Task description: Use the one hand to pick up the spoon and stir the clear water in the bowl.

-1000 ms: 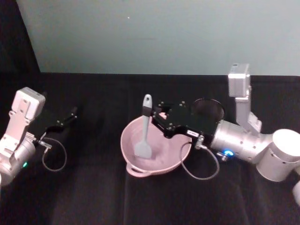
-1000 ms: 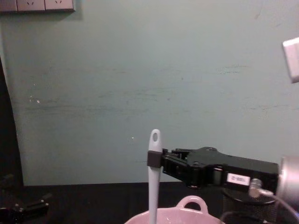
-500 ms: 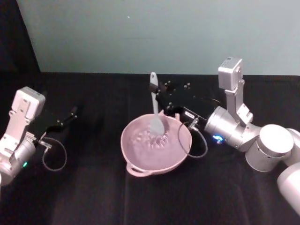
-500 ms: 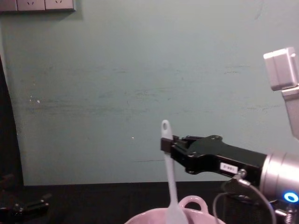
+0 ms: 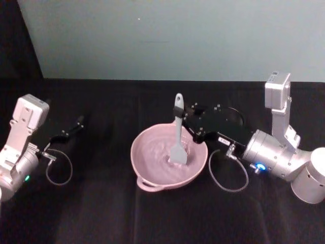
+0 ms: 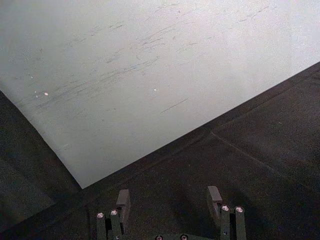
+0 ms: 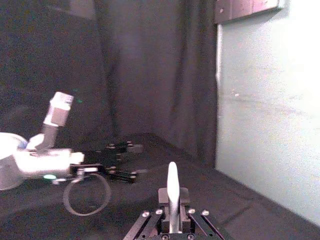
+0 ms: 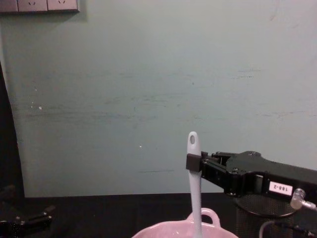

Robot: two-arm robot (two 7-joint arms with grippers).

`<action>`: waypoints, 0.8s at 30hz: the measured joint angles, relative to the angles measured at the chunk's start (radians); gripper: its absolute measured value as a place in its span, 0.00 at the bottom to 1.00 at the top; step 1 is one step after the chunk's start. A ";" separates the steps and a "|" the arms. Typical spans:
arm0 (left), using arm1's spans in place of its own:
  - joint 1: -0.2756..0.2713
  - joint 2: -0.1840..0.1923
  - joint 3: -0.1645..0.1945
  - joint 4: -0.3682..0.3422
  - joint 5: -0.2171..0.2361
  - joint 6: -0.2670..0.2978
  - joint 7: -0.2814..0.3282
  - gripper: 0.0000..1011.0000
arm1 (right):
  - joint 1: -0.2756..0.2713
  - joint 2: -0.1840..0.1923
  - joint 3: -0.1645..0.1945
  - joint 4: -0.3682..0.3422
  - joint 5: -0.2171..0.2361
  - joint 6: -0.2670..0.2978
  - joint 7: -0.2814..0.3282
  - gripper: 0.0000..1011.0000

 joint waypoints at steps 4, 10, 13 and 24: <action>0.000 0.000 0.000 0.000 0.000 0.000 0.000 1.00 | -0.015 -0.001 -0.004 -0.018 0.038 0.037 0.023 0.12; 0.000 0.000 0.000 0.000 0.000 0.000 0.000 1.00 | 0.001 -0.043 -0.021 0.012 0.062 0.038 0.029 0.12; 0.000 0.000 0.000 0.000 0.000 0.000 0.000 1.00 | 0.021 -0.074 -0.030 0.051 0.060 0.014 0.027 0.12; 0.000 0.000 0.000 0.000 0.000 0.000 0.000 1.00 | 0.097 -0.181 -0.012 0.230 -0.060 -0.163 -0.070 0.12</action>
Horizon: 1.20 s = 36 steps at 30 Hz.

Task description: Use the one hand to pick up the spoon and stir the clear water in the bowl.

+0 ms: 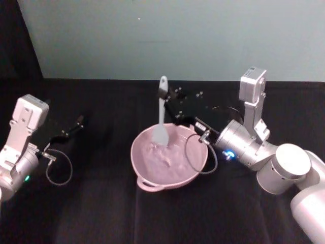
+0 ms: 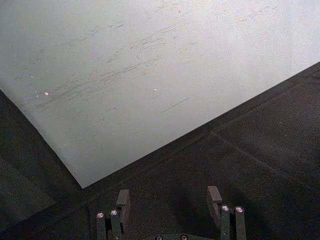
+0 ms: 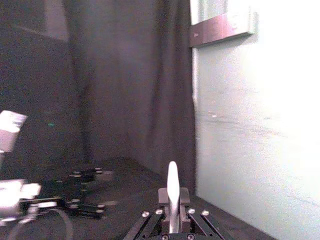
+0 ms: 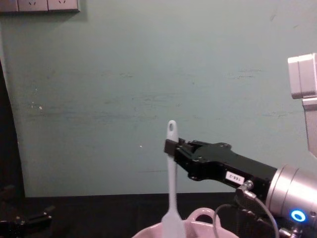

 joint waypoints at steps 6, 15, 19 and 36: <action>0.000 0.000 0.000 0.000 0.000 0.000 0.000 1.00 | 0.005 0.021 0.030 0.009 -0.030 -0.018 -0.013 0.12; 0.000 0.000 0.000 0.000 0.000 0.000 0.000 1.00 | -0.089 0.099 0.070 -0.138 0.028 0.042 0.053 0.12; 0.000 0.000 0.000 0.000 0.000 0.000 0.000 1.00 | -0.121 0.122 0.068 -0.186 0.077 0.093 0.097 0.12; 0.000 0.000 0.000 0.000 0.000 0.000 0.000 1.00 | -0.042 0.018 0.009 -0.050 0.059 0.052 0.072 0.12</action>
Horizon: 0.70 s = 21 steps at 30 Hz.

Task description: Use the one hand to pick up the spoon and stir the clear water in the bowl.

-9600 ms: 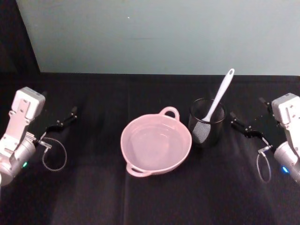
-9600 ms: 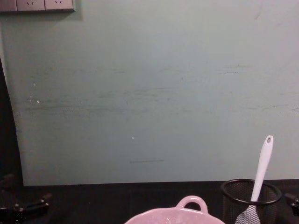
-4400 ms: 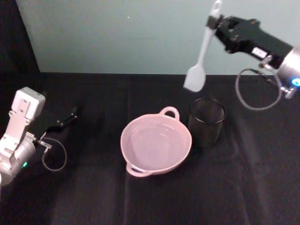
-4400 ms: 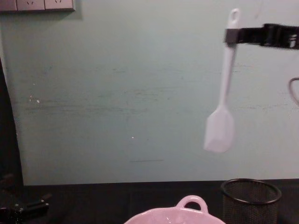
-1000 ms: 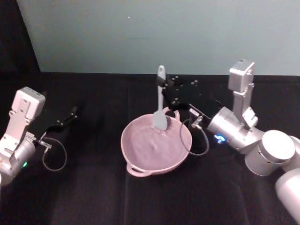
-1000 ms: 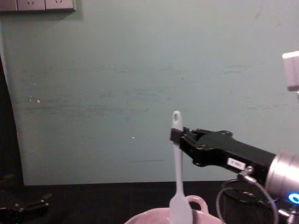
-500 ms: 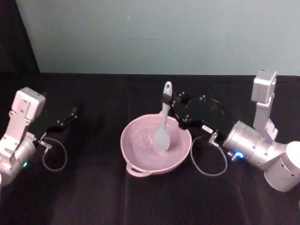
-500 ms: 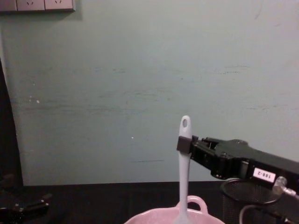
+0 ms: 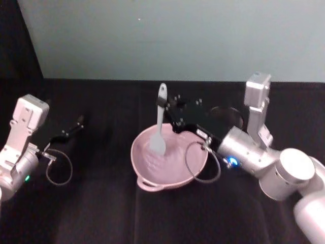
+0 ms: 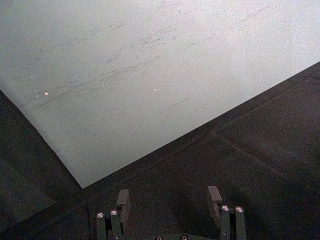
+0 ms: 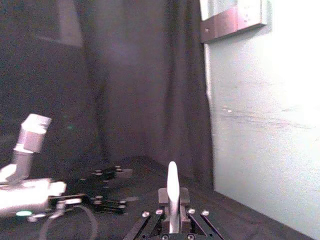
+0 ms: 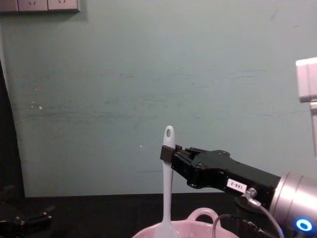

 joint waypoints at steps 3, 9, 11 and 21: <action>0.000 0.000 0.000 0.000 0.000 0.000 0.000 1.00 | 0.030 -0.028 0.005 0.064 -0.034 -0.034 -0.026 0.12; 0.000 0.000 0.000 0.000 0.000 0.000 0.000 1.00 | 0.052 -0.039 0.043 0.115 -0.055 -0.082 -0.046 0.12; 0.000 0.000 0.000 0.000 0.000 0.000 0.000 1.00 | 0.051 -0.034 0.052 0.114 -0.058 -0.085 -0.047 0.12; 0.000 0.000 0.000 0.000 0.000 0.000 0.000 1.00 | -0.039 0.060 0.094 -0.028 -0.026 -0.013 -0.005 0.12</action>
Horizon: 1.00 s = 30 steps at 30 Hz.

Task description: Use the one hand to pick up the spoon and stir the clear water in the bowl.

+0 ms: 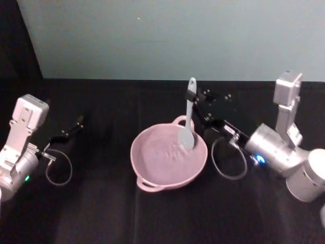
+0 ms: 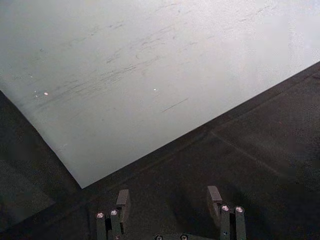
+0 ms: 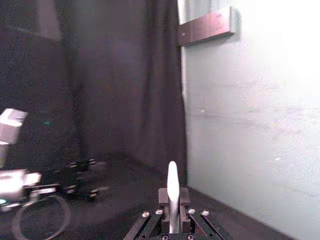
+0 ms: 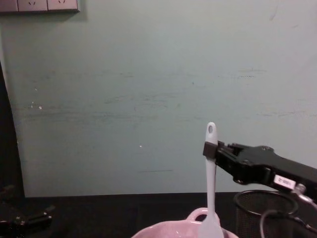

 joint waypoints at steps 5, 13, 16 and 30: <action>0.000 0.000 0.000 0.000 0.000 0.000 0.000 1.00 | -0.053 0.035 -0.004 -0.083 0.054 0.051 0.046 0.12; 0.000 0.000 0.000 0.000 0.000 0.000 0.000 1.00 | -0.060 0.017 -0.058 -0.103 0.084 0.073 0.068 0.12; 0.000 0.000 0.000 0.000 0.000 0.000 0.000 1.00 | -0.039 -0.014 -0.076 -0.070 0.083 0.071 0.059 0.12; 0.000 0.000 0.000 0.000 0.000 0.000 0.000 1.00 | 0.062 -0.115 -0.068 0.122 -0.033 -0.042 -0.074 0.12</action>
